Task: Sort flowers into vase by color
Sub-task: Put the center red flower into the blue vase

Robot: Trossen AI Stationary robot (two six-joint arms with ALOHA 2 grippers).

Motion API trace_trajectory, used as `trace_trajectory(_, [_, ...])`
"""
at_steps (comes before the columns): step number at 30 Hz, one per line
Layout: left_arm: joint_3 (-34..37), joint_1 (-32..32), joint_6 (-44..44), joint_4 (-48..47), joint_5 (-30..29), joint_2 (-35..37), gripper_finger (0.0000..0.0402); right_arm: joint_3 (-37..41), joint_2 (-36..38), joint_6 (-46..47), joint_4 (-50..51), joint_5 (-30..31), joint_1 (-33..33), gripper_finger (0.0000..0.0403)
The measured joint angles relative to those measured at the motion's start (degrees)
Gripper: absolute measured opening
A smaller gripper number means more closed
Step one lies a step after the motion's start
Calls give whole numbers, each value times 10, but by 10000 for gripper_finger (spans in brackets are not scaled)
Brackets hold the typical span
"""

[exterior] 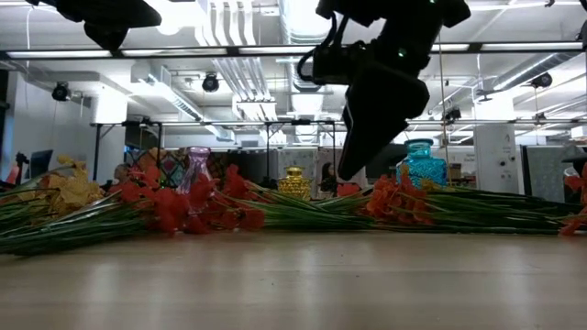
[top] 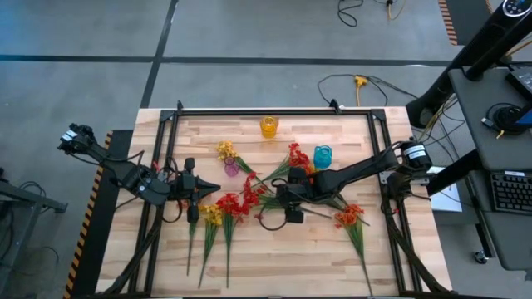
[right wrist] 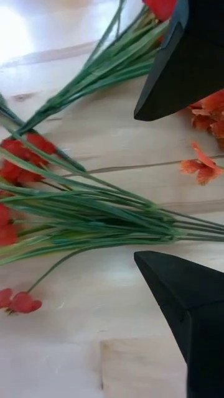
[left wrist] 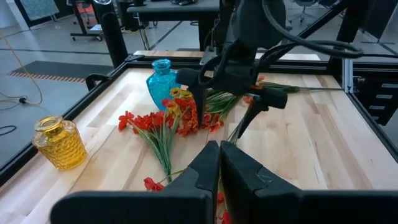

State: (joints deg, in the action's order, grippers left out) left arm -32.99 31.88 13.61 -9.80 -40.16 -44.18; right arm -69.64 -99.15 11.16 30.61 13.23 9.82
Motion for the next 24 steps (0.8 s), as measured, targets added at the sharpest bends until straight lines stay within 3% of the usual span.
trace_trajectory(24, [0,0,0,1,-14,0,0,52,-3,9,-128,-4,0,352])
